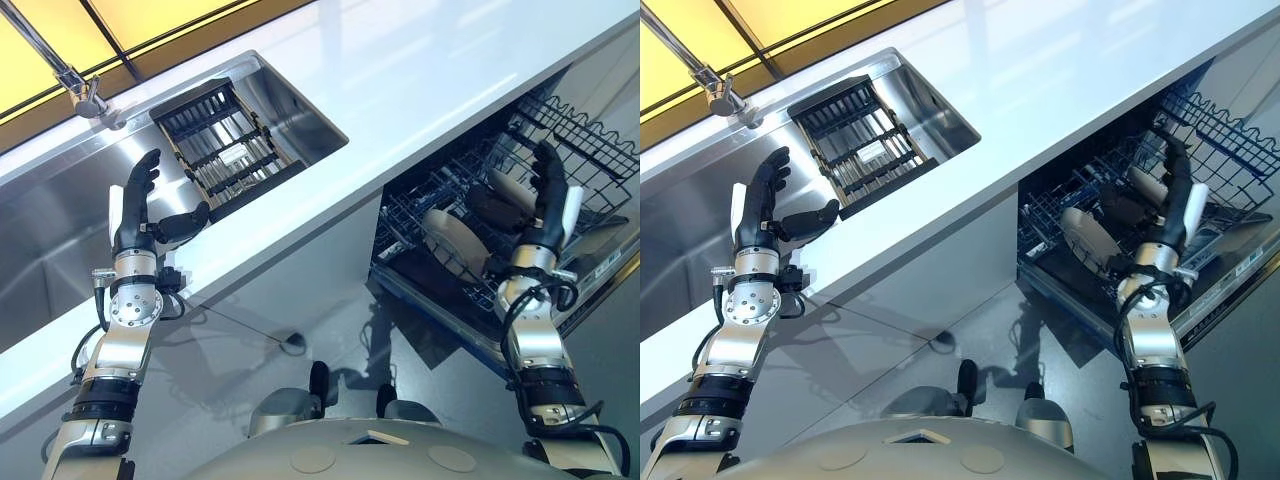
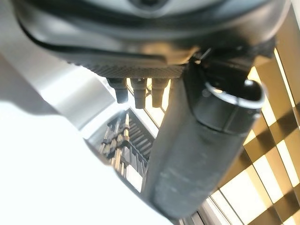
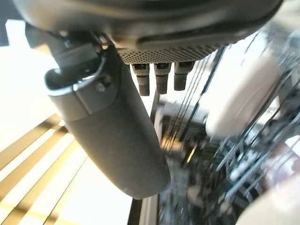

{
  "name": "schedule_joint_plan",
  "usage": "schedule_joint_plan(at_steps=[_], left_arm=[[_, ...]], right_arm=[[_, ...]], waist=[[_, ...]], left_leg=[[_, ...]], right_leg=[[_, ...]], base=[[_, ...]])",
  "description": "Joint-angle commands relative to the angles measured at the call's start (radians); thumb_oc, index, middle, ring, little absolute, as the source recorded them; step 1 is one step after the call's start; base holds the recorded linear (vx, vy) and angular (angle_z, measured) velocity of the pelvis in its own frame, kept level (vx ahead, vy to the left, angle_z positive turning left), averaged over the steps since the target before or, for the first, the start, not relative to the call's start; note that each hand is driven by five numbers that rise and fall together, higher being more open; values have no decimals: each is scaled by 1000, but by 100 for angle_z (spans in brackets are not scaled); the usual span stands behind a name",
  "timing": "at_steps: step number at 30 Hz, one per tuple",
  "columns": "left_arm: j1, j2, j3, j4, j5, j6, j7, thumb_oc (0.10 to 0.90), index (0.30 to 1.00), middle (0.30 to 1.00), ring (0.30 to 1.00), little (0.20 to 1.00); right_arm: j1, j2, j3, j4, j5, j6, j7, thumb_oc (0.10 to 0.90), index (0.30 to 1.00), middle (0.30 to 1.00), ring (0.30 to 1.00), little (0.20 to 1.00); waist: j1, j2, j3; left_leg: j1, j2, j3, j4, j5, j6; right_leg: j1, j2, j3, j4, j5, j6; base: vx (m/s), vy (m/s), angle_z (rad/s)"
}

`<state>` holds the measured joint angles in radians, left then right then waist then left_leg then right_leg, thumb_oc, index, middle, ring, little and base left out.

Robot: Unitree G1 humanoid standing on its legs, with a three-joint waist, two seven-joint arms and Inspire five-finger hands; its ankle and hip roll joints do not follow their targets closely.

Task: Pick up plates and place into dishwasher.

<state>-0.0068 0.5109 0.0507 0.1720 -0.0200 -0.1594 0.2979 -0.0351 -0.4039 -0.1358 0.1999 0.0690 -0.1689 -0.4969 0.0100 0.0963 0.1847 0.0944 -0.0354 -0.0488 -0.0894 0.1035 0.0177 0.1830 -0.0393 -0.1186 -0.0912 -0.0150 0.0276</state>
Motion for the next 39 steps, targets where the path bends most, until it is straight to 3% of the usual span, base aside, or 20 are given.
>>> schedule_joint_plan(at_steps=[1,7,15,20,31,34,39], left_arm=[[-62,48,67,-19,3,-91,20,800,900,900,900,900],[-44,47,86,-4,0,-101,21,800,900,900,900,900],[-17,45,123,-6,-35,-90,28,800,900,900,900,900],[-12,52,124,-4,-59,-84,37,800,900,900,900,900],[-5,50,116,-14,-82,-66,63,800,900,900,900,900],[-1,49,118,-18,-85,-64,67,800,900,900,900,900],[9,45,118,-36,-80,-60,75,800,900,900,900,900]], right_arm=[[-20,-10,-69,-105,83,-116,-19,800,900,900,900,900],[42,39,-107,-60,163,-173,-43,800,900,900,900,900],[125,113,-95,70,396,-151,146,800,900,900,900,900],[154,144,-65,111,492,-181,187,800,900,900,900,900],[210,170,1,119,524,-167,365,800,900,900,900,900],[227,172,14,125,519,-133,446,800,900,900,900,900],[261,164,100,102,440,-71,678,800,900,900,900,900]], waist=[[-30,-16,-86],[-52,-12,-80],[-76,6,-63],[-81,15,-49],[-90,41,-26],[-92,44,-22],[-84,37,-10]], left_leg=[[56,-32,55,20,-164,23],[58,-29,74,17,-167,24],[60,-30,86,12,-177,25],[48,-35,83,12,-172,23],[28,-45,77,11,-162,23],[23,-46,77,10,-160,22],[14,-50,66,12,-153,23]], right_leg=[[-92,46,-9,152,-121,21],[-101,46,3,156,-120,24],[-114,39,15,164,-130,26],[-127,36,16,165,-127,25],[-151,26,20,171,-124,28],[-157,23,20,172,-123,30],[-167,19,11,182,-124,29]], base=[[1,-23,-12],[-3,-11,-12],[0,11,-10],[-2,2,-1],[-8,15,0],[-8,35,2],[-3,4,2]])
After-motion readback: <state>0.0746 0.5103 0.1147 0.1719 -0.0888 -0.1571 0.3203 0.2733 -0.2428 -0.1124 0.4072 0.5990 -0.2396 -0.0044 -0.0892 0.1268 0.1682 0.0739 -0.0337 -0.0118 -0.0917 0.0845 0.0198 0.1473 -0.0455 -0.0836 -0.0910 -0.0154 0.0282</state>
